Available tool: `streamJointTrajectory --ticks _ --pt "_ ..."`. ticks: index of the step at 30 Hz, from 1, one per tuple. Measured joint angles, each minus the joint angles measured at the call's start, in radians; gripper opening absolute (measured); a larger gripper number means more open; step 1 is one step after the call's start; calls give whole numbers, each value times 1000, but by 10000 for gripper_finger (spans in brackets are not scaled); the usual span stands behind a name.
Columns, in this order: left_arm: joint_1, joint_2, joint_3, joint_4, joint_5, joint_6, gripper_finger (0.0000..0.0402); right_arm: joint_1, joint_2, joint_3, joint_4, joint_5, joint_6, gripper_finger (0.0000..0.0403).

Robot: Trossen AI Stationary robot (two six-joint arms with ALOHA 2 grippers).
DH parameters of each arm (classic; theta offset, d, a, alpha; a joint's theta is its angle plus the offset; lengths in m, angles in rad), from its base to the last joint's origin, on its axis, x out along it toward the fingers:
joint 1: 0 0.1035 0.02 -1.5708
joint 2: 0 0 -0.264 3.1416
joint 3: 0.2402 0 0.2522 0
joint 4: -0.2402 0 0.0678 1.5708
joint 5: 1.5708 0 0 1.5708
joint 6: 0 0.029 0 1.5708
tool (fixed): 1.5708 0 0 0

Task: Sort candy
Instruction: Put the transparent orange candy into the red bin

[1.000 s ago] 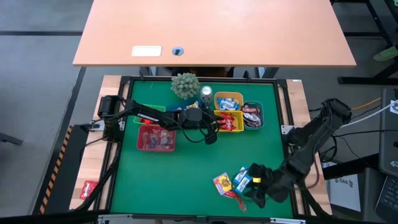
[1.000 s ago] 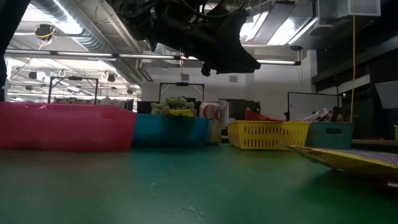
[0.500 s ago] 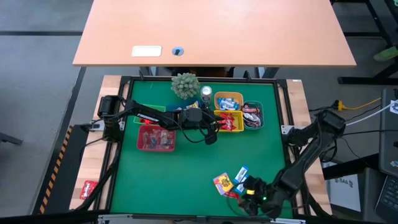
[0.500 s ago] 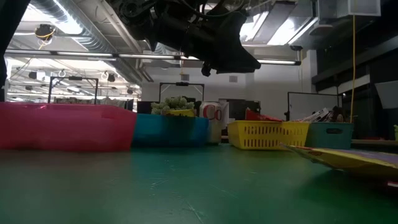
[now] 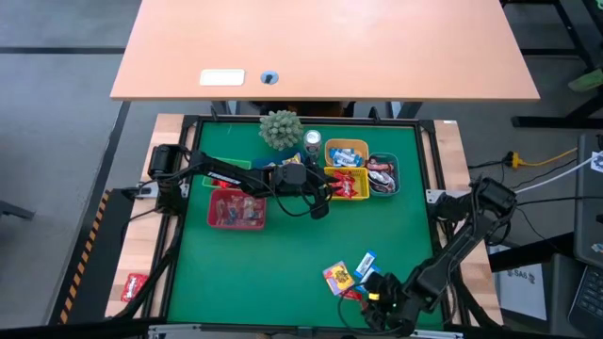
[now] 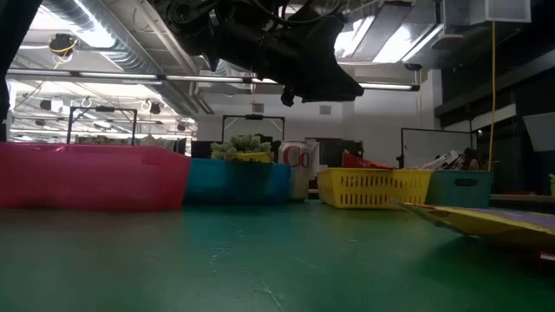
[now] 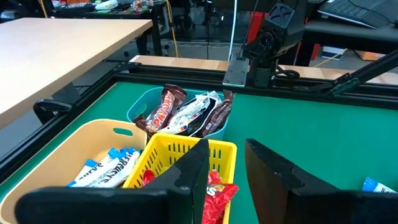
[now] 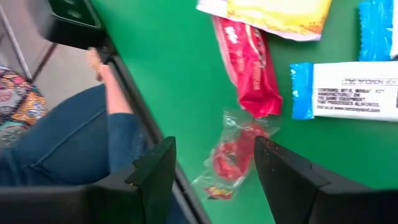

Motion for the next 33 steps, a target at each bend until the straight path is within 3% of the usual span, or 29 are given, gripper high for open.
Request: streamJointTrajectory --ticks 16,28,33 --pt "-1 0 0 0 7 0 92 1 103 3 2 4 -4 209" --pt "-9 -2 0 3 7 8 92 0 107 0 2 5 -4 66" --pt "-31 -60 0 -16 7 8 92 -1 89 10 6 -8 -4 22"
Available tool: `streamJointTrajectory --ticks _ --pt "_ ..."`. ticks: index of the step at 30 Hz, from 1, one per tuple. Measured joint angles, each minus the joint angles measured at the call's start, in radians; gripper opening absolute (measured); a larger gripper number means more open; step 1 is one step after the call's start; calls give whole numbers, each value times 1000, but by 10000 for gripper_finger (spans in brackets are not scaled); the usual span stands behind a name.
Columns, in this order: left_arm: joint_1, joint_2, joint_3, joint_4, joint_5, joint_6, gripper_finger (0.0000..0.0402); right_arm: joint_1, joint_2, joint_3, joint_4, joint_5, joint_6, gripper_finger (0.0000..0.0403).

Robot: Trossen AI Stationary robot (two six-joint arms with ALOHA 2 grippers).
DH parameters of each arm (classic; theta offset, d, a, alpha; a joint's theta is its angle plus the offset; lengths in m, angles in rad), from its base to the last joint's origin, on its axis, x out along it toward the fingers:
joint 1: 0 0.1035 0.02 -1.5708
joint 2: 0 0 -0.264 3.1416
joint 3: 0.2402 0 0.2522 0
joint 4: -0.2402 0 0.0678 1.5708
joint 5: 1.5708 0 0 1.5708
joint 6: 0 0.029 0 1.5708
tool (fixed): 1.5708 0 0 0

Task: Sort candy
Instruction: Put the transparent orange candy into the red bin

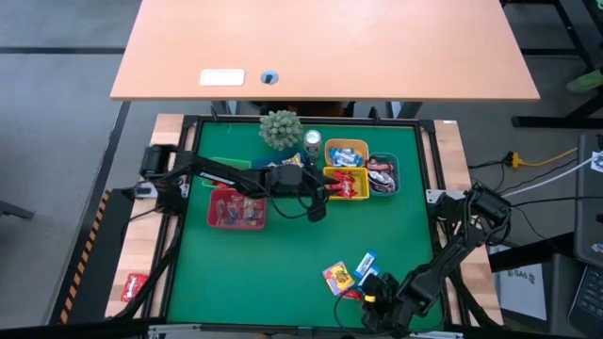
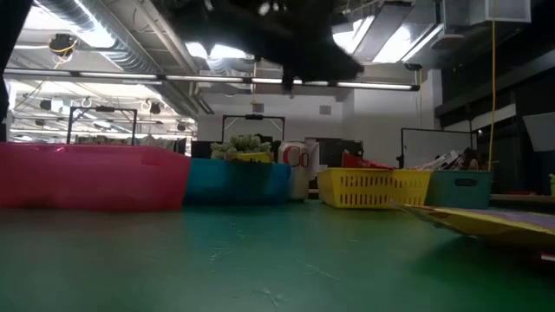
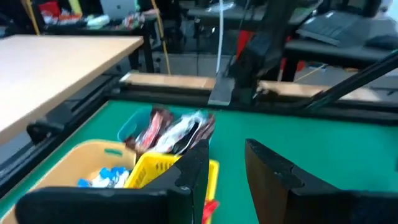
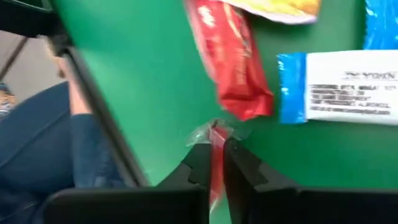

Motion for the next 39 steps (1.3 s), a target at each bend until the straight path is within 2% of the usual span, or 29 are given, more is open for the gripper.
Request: streamJointTrajectory --ticks 5,9,15,19,21,25,28,31,34,39 --pt "-38 -113 1 -146 0 0 92 -17 -69 34 -2 5 -63 15" --pt "-82 -228 1 -300 0 1 92 -54 -123 73 -8 9 -210 24" --pt "-161 -385 1 -564 0 25 92 -164 -198 135 -53 22 -639 22" --pt "-221 -483 1 -717 -19 -41 92 -293 -218 170 -35 68 -974 23" --pt "-264 -524 1 -781 -58 -73 92 -367 -218 184 -10 58 -1118 23" --pt "-371 -563 1 -880 -193 -133 92 -516 -218 186 92 -37 -1348 23" --pt "-447 -564 1 -918 -273 -192 92 -622 -218 183 179 -104 -1451 23" --pt "-512 -564 1 -930 -305 -240 92 -714 -218 182 257 -154 -1521 23" --pt "-565 -564 1 -929 -329 -283 92 -790 -217 182 319 -190 -1556 23" --pt "-624 -564 0 -928 -430 -326 92 -878 -169 181 478 -245 -1575 24"
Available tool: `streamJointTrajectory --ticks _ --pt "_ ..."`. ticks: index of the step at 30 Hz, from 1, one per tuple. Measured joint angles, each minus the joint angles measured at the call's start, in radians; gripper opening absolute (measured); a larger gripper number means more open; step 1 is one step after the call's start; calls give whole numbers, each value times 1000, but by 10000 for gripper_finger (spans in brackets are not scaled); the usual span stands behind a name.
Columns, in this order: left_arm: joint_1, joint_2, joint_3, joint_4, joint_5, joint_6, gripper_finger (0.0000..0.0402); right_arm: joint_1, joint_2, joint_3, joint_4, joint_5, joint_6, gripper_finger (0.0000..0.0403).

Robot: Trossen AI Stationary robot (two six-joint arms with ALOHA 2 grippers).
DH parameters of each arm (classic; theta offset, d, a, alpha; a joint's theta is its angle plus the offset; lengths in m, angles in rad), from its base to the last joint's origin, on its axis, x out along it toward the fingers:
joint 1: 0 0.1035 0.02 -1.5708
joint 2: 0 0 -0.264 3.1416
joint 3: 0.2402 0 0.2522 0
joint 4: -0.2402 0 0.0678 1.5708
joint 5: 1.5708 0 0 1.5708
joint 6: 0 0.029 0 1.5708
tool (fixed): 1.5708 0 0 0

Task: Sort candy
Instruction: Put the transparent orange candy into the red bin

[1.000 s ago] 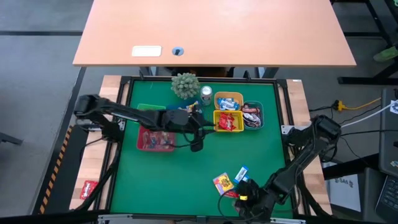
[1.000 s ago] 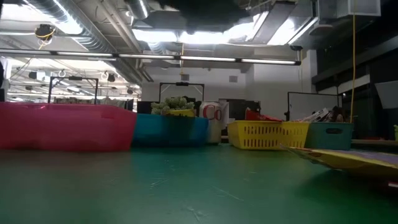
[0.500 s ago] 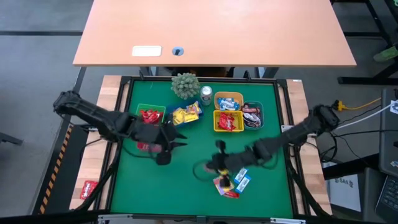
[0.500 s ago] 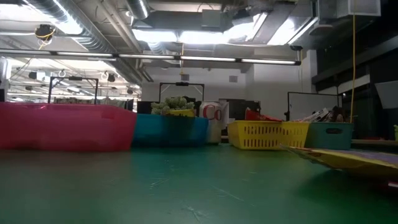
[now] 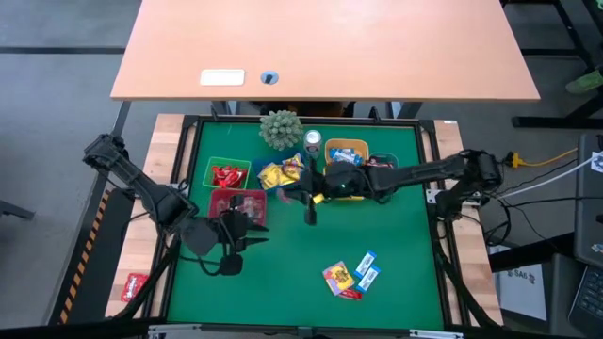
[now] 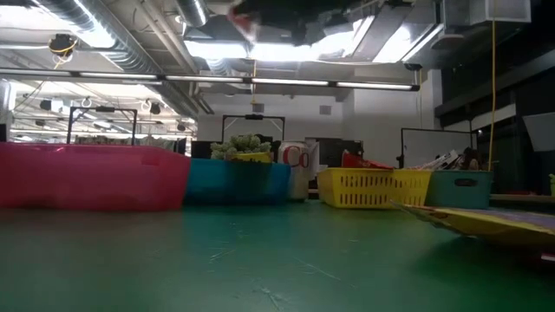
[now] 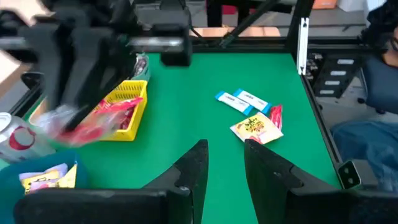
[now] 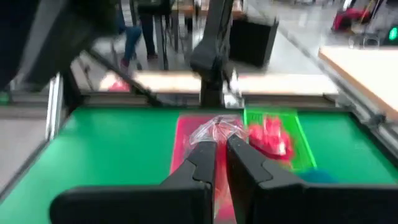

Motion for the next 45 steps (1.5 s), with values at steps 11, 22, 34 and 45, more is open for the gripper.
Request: streamJointTrajectory --ticks 11,22,34,45 --pt "-3 0 -1 4 -53 -17 92 -60 239 1 424 -33 1 24" --pt "-1 0 -1 4 -56 -17 92 -58 418 3 641 -25 1 24" --pt "-1 0 -1 2 -57 -15 92 -58 524 205 424 -29 3 138" --pt "-1 0 -1 0 -57 -15 92 -58 515 450 -189 -35 -61 195"
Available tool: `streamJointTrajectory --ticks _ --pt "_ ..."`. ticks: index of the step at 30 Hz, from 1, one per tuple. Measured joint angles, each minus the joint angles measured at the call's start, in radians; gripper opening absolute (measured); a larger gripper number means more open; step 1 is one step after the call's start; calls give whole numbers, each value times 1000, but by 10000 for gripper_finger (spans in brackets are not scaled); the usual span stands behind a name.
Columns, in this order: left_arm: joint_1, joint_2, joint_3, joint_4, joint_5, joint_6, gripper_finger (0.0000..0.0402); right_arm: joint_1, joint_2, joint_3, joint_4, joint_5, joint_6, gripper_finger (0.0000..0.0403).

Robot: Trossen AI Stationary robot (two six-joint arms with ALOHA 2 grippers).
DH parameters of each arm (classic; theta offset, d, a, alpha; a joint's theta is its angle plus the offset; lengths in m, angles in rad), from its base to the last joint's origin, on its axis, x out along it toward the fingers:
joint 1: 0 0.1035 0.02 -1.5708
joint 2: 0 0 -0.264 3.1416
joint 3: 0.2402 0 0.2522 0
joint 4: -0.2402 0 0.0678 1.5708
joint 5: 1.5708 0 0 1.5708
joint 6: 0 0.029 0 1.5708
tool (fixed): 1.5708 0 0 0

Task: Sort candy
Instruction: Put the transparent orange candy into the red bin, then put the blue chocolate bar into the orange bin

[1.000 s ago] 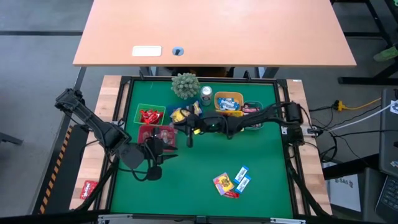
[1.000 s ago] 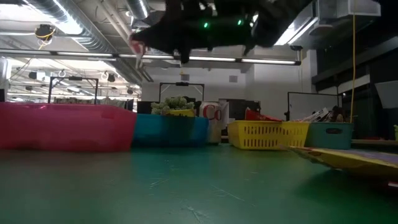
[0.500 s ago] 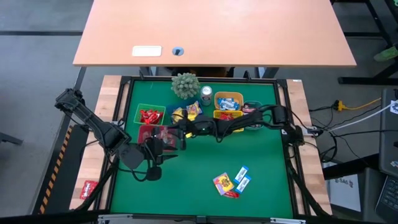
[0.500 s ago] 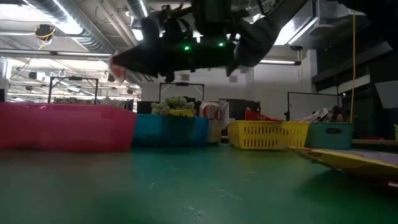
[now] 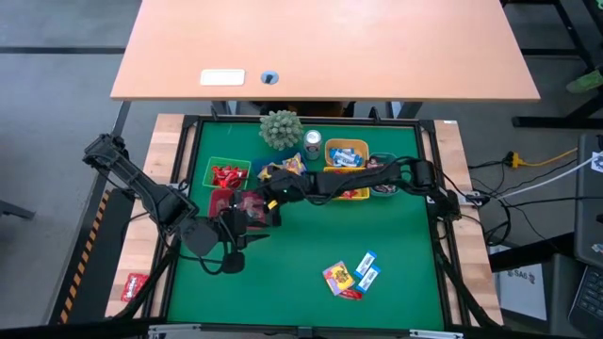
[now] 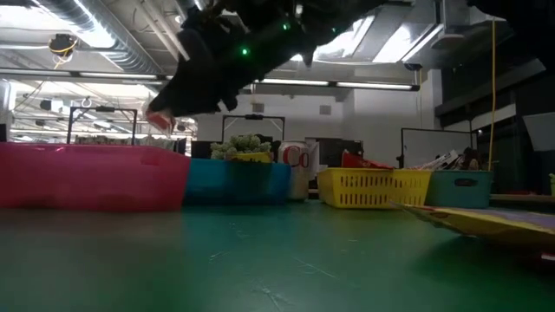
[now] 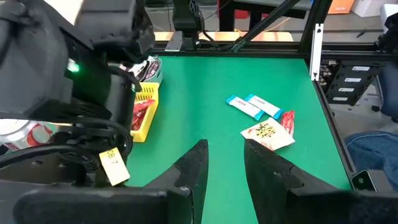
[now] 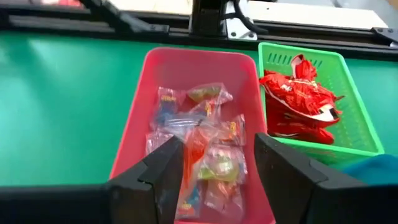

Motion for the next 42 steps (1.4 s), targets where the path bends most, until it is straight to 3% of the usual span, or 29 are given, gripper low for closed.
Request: streamJointTrajectory --ticks 15,18,23,31,35,38,42 --pt "0 0 0 1 0 0 92 1 -37 29 -148 17 -74 191" --pt "0 0 0 2 0 0 92 13 -98 30 -297 17 -97 191" --pt "0 0 0 2 0 0 92 62 -210 30 -690 5 -108 191" --pt "24 1 0 7 0 0 92 255 -303 29 -1245 -108 -62 191" --pt "52 1 0 9 -1 0 92 356 -306 25 -1361 -115 -18 191" --pt "66 1 0 9 -1 0 92 417 -306 -15 -1335 -97 13 191" --pt "79 1 0 8 0 0 92 481 -304 -99 -1342 7 15 191"
